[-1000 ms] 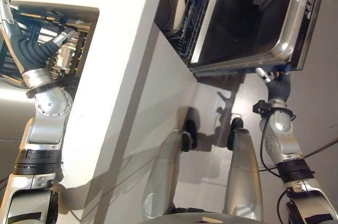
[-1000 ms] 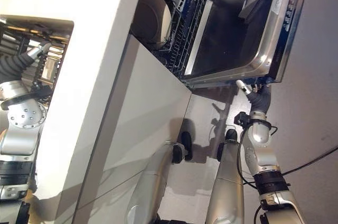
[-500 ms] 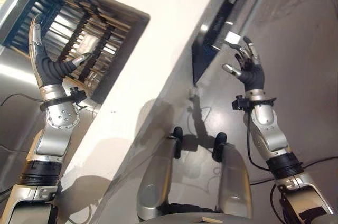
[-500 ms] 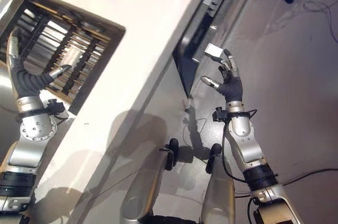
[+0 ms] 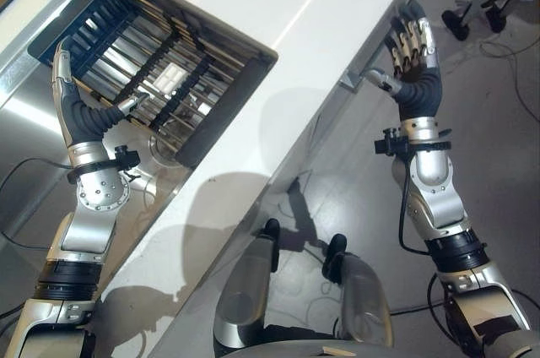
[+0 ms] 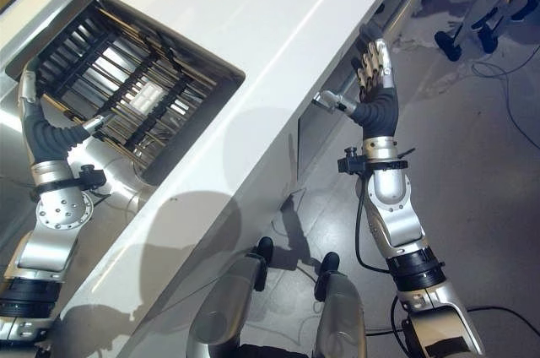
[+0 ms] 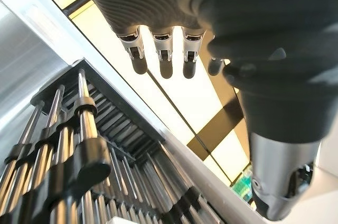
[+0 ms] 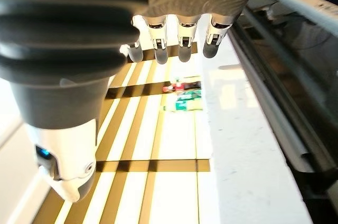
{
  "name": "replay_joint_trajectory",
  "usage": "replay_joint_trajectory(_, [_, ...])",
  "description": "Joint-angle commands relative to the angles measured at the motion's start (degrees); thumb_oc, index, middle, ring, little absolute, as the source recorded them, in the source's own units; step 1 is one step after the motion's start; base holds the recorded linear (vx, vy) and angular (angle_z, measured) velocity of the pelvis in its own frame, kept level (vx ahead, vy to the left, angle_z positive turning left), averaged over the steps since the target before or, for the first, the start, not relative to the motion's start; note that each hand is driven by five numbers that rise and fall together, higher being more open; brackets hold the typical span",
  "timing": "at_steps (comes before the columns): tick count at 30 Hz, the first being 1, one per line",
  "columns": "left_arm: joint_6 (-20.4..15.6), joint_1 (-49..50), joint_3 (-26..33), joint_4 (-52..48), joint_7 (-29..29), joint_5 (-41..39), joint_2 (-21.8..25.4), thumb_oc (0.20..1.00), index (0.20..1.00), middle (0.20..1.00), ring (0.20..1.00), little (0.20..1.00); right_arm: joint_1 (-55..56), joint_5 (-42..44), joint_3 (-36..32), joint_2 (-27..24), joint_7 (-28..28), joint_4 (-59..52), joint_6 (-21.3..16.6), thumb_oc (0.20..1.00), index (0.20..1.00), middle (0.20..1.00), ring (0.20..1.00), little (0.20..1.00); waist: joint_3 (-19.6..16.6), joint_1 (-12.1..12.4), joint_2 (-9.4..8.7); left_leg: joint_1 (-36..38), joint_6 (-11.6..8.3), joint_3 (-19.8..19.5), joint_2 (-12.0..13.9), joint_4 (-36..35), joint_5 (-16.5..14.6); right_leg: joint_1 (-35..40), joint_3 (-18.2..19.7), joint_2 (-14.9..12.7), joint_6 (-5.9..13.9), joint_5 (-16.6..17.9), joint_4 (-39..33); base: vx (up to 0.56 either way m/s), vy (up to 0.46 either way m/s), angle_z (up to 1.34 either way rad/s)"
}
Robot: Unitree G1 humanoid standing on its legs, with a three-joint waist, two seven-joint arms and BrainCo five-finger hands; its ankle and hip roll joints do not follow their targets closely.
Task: Pick up plates and place into dishwasher.
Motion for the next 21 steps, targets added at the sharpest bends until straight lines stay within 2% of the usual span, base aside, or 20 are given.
replay_joint_trajectory(1, [-2.5,2.7,0.7,-4.0,1.3,0.7,-2.3,1.0,1.0,1.0,1.0,1.0,3.0,0.9,-3.0,0.9,0.4,-6.7,-2.1,1.0,1.0,1.0,1.0,1.0,-4.7,-1.4,-1.1,0.6,-1.94,1.8,2.7,-9.0,9.7,3.5,0.3,1.7,-0.98,1.8,-1.3,-0.08,-0.052,-0.02])
replay_joint_trajectory(5, [-2.4,2.7,0.2,-4.0,1.8,-0.3,-3.2,1.0,1.0,1.0,1.0,1.0,4.7,-0.3,-2.3,0.2,3.6,-7.9,-0.9,1.0,1.0,1.0,1.0,1.0,-5.9,-2.2,-1.18,2.4,-2.5,2.0,3.3,-11.3,10.5,5.5,0.7,2.5,-1.09,1.9,-3.5,-0.06,-0.018,-0.12])
replay_joint_trajectory(9, [-2.5,3.8,-0.6,-4.5,0.8,-3.4,-5.5,1.0,1.0,1.0,1.0,1.0,4.7,-2.1,-0.9,-0.4,7.8,-10.2,0.5,1.0,1.0,1.0,1.0,1.0,-8.2,-1.8,-2.02,4.6,-3.49,2.3,4.1,-14.6,11.9,10.1,0.3,3.6,-1.22,2.1,-8.0,0.01,-0.041,-0.13])
replay_joint_trajectory(14, [-2.0,5.8,-1.9,-4.7,-3.6,-6.6,-10.1,1.0,1.0,1.0,1.0,1.0,2.6,-3.3,1.0,-1.3,9.5,-11.9,1.7,1.0,1.0,1.0,1.0,1.0,-12.4,1.3,-3.93,5.8,-4.44,1.9,5.1,-16.8,13.1,15.2,-2.2,5.0,-1.79,2.2,-12.9,0.07,-0.117,0.14])
replay_joint_trajectory(19, [-3.7,10.6,-1.5,-6.1,-7.9,-8.7,-12.2,1.0,1.0,1.0,1.0,1.0,1.8,-1.8,1.5,-2.1,10.2,-14.5,3.7,1.0,1.0,1.0,1.0,1.0,-14.8,4.7,-5.58,5.2,-5.12,0.6,5.1,-15.7,13.0,18.1,-4.9,5.1,-2.09,3.3,-16.3,0.04,-0.108,0.57])
replay_joint_trajectory(20, [-3.9,11.2,-1.1,-6.8,-8.9,-9.7,-12.5,1.0,1.0,1.0,1.0,1.0,2.1,-2.0,1.4,-2.3,9.6,-14.6,3.9,1.0,1.0,1.0,1.0,1.0,-15.1,5.0,-5.79,4.9,-4.82,2.5,4.5,-14.8,12.4,18.8,-6.2,5.0,-2.03,3.5,-16.8,0.0,-0.114,0.66])
replay_joint_trajectory(21, [-4.1,11.3,-1.1,-7.2,-10.5,-10.6,-13.0,1.0,1.0,1.0,1.0,1.0,3.1,-2.9,1.3,-2.3,8.3,-15.2,4.2,1.0,1.0,1.0,1.0,1.0,-15.4,4.7,-5.77,4.0,-4.95,8.5,5.1,-12.5,12.8,19.8,-8.9,4.6,-1.9,3.5,-16.9,-0.01,-0.112,0.99])
